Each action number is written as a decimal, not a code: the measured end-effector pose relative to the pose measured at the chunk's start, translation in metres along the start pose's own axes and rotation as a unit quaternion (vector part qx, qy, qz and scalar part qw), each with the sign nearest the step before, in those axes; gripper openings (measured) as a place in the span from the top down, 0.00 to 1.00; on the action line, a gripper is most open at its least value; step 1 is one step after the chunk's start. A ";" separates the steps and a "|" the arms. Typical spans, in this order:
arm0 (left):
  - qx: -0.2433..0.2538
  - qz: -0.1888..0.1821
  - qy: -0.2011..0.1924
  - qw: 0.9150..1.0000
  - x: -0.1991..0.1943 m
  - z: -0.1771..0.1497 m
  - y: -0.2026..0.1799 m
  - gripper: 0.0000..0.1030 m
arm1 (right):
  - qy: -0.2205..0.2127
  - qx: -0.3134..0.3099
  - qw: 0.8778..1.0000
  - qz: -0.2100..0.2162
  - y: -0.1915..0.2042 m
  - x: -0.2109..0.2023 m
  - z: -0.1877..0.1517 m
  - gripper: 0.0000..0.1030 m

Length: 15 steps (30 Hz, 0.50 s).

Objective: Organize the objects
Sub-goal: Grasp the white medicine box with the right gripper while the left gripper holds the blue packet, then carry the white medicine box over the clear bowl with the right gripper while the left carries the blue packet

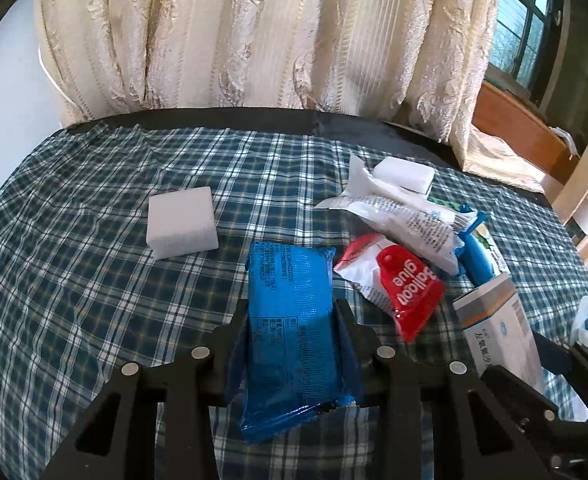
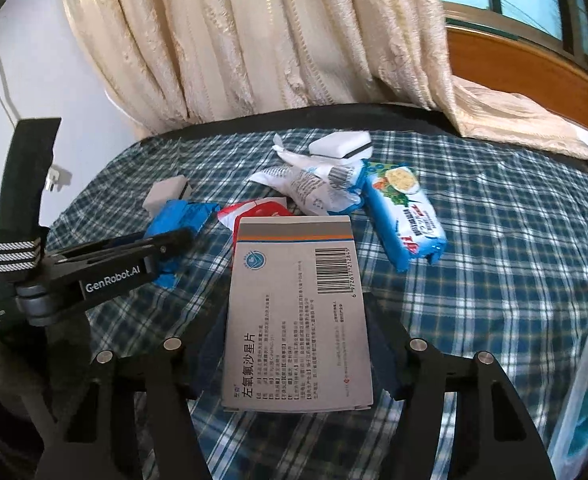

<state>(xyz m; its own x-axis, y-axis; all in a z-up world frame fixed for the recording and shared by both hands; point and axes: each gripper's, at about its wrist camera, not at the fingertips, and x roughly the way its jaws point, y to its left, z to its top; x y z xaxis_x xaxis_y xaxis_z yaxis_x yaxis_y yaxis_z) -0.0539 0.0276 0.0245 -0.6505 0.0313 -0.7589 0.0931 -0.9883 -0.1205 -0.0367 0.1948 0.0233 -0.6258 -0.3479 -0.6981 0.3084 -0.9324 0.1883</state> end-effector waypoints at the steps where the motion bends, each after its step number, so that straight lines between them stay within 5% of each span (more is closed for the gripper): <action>1: 0.001 -0.001 -0.001 1.000 0.000 0.000 -0.001 0.59 | -0.003 0.004 1.000 -0.001 -0.001 -0.003 -0.001 0.38; 15: 0.020 -0.010 -0.008 1.000 -0.004 -0.006 -0.013 0.59 | -0.049 0.057 0.997 -0.035 -0.028 -0.058 -0.013 0.38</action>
<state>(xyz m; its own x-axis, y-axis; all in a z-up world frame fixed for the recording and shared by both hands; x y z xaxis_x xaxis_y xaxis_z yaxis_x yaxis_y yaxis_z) -0.0481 0.0412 0.0258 -0.6640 0.0485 -0.7461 0.0497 -0.9928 -0.1087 0.0009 0.2426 0.0496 -0.7124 -0.2837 -0.6419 0.1818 -0.9580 0.2217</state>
